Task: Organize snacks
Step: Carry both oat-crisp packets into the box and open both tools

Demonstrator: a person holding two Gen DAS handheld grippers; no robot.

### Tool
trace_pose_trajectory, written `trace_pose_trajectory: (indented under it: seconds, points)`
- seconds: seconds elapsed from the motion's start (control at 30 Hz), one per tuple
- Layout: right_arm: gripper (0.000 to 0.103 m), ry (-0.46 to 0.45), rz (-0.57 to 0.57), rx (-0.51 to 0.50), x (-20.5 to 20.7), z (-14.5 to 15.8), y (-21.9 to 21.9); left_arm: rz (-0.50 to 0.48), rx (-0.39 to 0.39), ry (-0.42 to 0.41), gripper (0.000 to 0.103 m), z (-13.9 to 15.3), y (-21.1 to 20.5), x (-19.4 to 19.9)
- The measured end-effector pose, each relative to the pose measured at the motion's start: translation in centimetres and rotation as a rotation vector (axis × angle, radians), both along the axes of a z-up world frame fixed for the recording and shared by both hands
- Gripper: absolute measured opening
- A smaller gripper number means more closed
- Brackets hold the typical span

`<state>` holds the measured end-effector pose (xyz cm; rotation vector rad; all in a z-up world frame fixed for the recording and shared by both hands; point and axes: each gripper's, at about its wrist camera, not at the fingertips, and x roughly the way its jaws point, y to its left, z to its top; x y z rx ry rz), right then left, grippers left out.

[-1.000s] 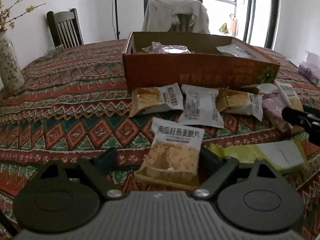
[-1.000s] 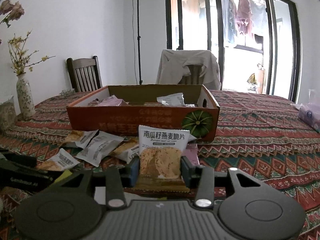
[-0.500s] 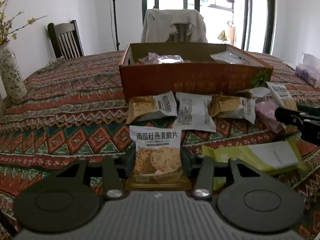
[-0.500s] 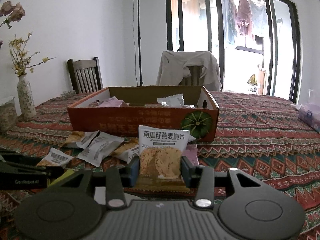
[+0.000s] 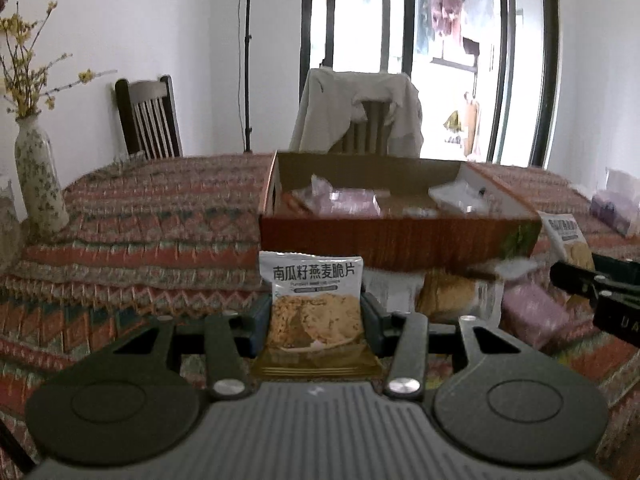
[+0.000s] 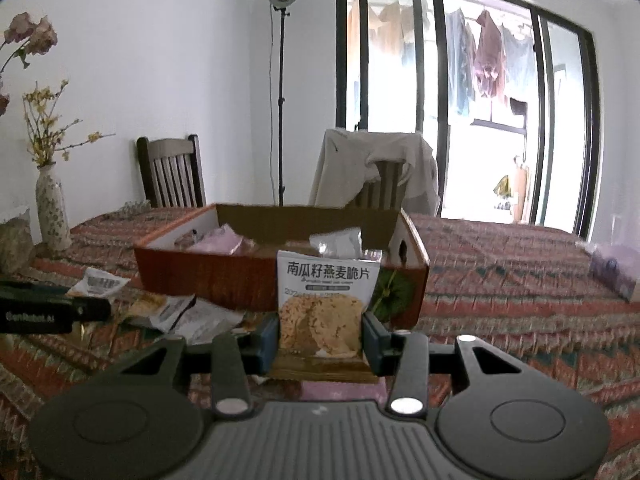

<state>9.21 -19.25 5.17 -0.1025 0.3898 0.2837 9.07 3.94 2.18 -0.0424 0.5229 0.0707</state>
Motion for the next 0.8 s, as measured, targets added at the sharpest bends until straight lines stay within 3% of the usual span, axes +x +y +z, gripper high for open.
trace_pose_trajectory:
  seconds: [0.37, 0.8]
  points:
    - [0.042, -0.041, 0.034, -0.056, 5.6, 2.9, 1.3, -0.007, -0.026, -0.090, 0.048, 3.5, -1.5, 4.4]
    - [0.042, -0.010, 0.030, 0.004, 14.4, 4.1, 3.6, 0.055, -0.084, -0.101, 0.048, 5.0, -1.8, 12.8]
